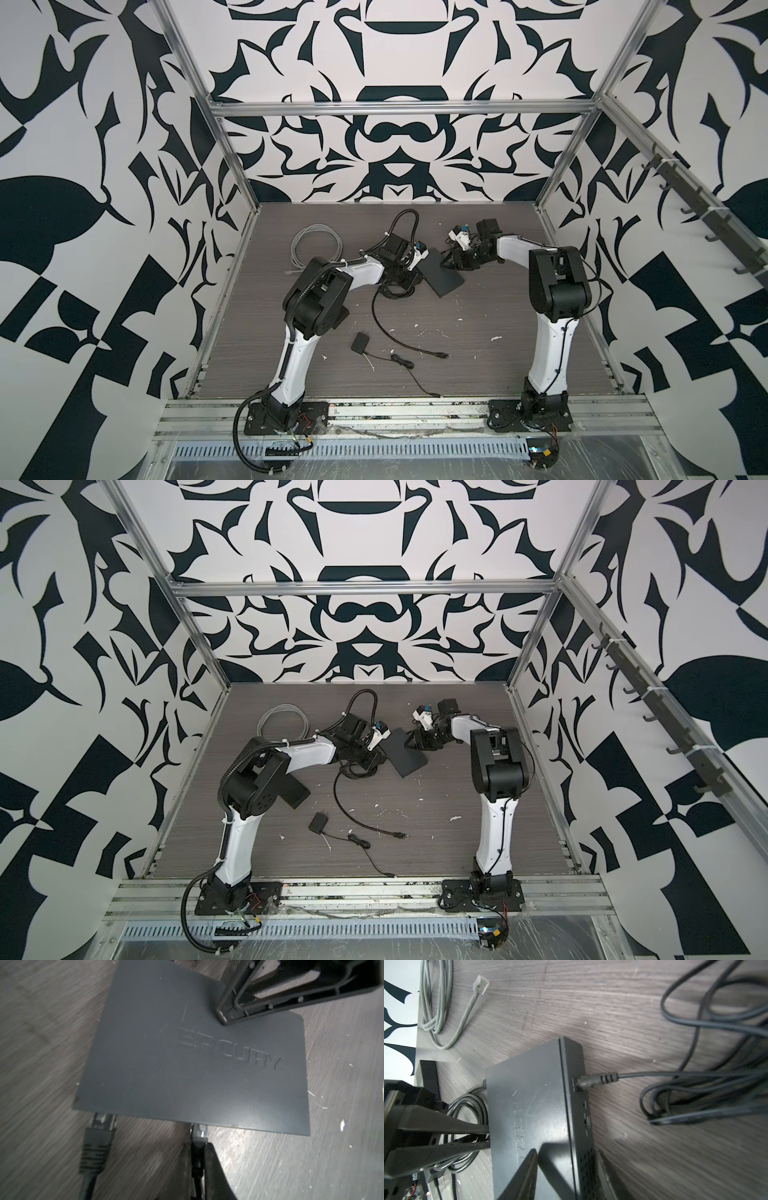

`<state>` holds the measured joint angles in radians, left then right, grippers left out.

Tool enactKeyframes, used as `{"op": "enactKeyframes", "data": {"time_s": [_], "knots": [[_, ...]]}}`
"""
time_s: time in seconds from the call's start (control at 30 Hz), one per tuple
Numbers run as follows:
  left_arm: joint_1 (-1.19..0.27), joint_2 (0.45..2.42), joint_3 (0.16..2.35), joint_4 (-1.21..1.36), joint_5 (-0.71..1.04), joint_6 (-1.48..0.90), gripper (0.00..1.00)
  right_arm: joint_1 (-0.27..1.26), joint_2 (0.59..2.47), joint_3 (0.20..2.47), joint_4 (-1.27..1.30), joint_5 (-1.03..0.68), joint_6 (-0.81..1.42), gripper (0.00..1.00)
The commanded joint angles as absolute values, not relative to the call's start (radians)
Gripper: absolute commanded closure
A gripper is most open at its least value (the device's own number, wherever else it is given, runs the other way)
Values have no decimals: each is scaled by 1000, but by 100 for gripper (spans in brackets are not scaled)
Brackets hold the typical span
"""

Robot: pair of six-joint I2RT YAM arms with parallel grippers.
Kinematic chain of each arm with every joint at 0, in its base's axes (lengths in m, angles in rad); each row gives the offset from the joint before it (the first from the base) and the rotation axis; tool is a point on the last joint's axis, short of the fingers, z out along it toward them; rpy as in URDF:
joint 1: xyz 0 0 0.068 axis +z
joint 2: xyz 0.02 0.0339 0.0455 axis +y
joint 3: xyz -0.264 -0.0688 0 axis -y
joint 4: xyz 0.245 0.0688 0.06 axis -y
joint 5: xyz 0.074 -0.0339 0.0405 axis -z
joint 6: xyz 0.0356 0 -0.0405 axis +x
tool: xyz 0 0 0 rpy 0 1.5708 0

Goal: Insert the plug into the switch port

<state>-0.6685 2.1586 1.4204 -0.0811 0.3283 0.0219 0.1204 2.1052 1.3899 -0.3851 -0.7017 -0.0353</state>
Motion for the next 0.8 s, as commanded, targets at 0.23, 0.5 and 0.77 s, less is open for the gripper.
{"op": "enactKeyframes", "data": {"time_s": [0.23,0.5,0.77], "knots": [[-749,2240,1531,321,377,-128,100,331,2077,1311,-586,-1070,8,57],[-747,2241,1511,385,367,-189,100,330,2067,1317,-595,-1061,9,57],[-747,2189,1443,324,333,-166,98,212,2023,1370,-612,-812,86,53]]}}
